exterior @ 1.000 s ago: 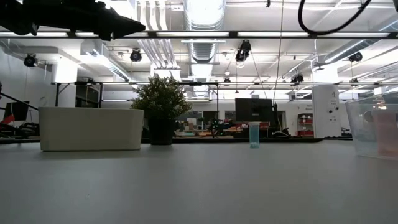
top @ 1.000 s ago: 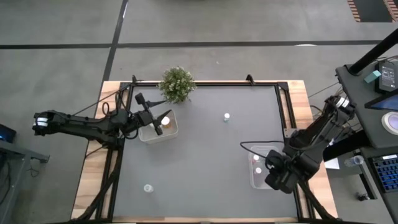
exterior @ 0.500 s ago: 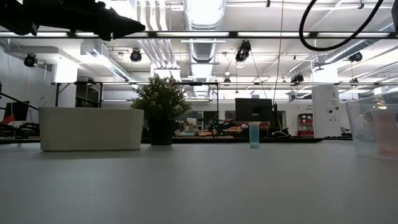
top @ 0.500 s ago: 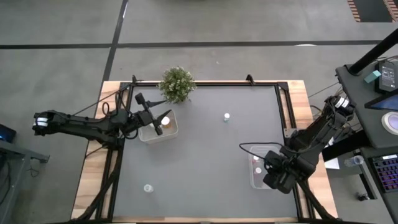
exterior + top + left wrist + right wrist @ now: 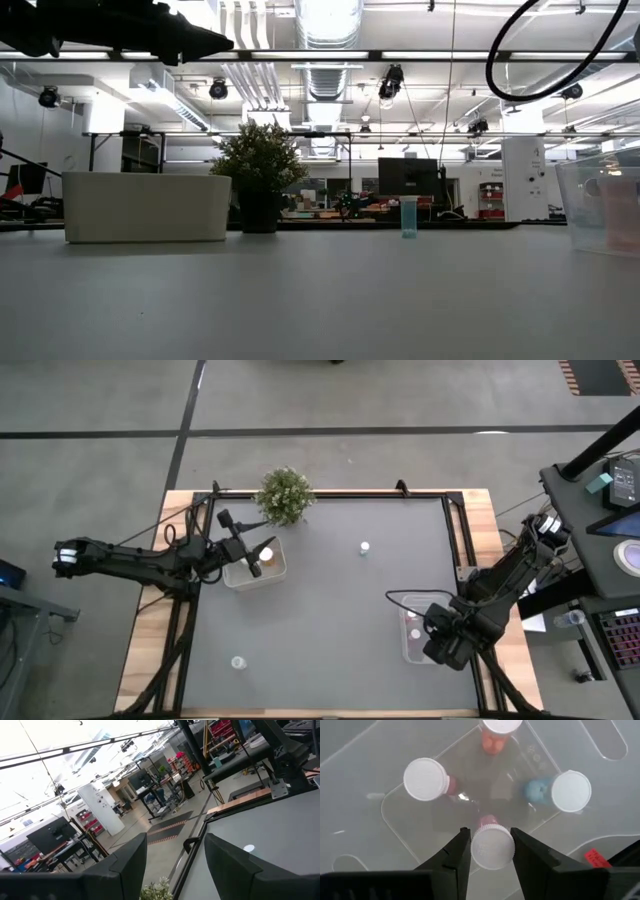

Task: Pick and place medicine bottles into bin by pill shape (circle, oval)
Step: Put the pink pill bottle into the transparent bin

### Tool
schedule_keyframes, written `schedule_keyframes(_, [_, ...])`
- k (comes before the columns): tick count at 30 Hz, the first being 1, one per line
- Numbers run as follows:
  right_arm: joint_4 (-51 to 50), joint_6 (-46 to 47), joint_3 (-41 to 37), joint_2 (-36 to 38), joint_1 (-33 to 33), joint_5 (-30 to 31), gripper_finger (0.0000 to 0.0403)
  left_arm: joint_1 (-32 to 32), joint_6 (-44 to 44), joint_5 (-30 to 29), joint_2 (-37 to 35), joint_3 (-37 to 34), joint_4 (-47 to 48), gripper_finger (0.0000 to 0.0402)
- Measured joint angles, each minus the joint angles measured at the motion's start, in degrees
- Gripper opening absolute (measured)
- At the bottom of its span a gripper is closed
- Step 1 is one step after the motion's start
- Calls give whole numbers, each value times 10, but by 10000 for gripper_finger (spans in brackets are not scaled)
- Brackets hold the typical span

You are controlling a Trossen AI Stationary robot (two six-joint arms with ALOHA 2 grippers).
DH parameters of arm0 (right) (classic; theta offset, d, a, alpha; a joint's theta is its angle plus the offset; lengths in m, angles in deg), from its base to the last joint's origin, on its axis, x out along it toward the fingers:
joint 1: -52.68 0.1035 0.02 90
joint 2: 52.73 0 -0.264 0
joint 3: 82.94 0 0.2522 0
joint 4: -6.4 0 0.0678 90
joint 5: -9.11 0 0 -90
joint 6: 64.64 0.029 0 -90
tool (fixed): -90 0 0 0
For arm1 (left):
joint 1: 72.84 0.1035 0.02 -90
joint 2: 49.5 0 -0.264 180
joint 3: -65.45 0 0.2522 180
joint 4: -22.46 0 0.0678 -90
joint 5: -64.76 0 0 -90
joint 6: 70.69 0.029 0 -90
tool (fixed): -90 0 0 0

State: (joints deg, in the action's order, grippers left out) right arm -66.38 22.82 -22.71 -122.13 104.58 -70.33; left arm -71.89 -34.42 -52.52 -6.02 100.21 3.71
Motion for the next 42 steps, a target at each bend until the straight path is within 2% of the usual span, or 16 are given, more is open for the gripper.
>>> schedule_keyframes(34, [28,-4,-16,0,0,-16,119,0,0,0,0,0,0,180])
schedule_keyframes(42, [23,3,-16,0,0,-16,155,0,0,0,0,0,0,180])
